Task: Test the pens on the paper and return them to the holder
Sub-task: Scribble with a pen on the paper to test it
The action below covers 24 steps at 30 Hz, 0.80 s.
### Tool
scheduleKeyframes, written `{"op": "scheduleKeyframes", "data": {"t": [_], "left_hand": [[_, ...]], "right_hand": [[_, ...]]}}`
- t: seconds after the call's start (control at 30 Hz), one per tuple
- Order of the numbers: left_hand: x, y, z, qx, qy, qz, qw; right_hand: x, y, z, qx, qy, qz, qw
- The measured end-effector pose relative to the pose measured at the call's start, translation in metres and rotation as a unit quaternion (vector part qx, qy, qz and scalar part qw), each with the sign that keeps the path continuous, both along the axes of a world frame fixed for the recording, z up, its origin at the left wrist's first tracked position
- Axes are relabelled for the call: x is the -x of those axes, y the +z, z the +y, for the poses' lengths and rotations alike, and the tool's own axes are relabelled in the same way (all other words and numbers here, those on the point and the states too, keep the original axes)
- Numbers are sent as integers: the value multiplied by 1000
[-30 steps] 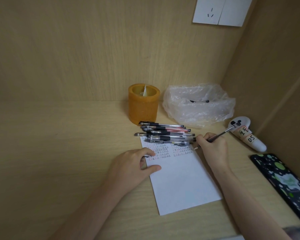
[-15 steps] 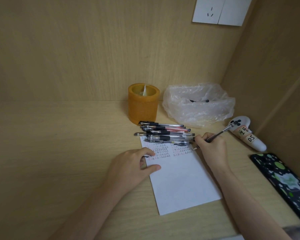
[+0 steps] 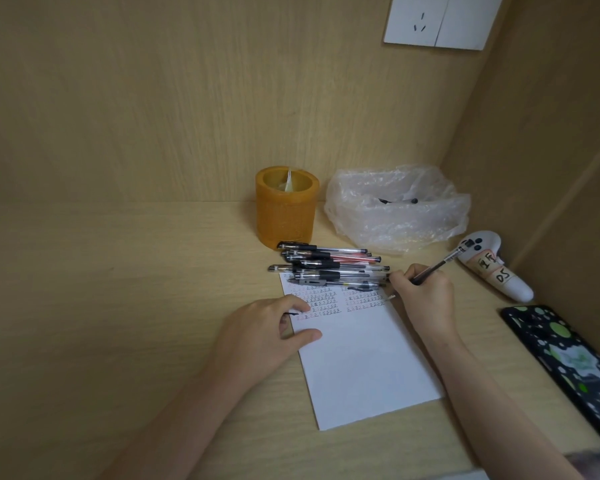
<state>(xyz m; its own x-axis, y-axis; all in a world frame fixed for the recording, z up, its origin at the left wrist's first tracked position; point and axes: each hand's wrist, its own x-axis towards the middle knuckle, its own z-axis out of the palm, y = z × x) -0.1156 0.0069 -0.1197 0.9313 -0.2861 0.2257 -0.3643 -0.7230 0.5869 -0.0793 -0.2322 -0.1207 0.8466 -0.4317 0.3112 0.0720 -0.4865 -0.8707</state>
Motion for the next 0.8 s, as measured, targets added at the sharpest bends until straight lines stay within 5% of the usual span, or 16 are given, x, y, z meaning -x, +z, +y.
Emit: {"op": "scheduleKeyframes", "data": {"t": [0.8], "left_hand": [[1,1,0,0,-1,-2,1000]], "right_hand": [[0,2,0,-25,8,-1,1000]]}}
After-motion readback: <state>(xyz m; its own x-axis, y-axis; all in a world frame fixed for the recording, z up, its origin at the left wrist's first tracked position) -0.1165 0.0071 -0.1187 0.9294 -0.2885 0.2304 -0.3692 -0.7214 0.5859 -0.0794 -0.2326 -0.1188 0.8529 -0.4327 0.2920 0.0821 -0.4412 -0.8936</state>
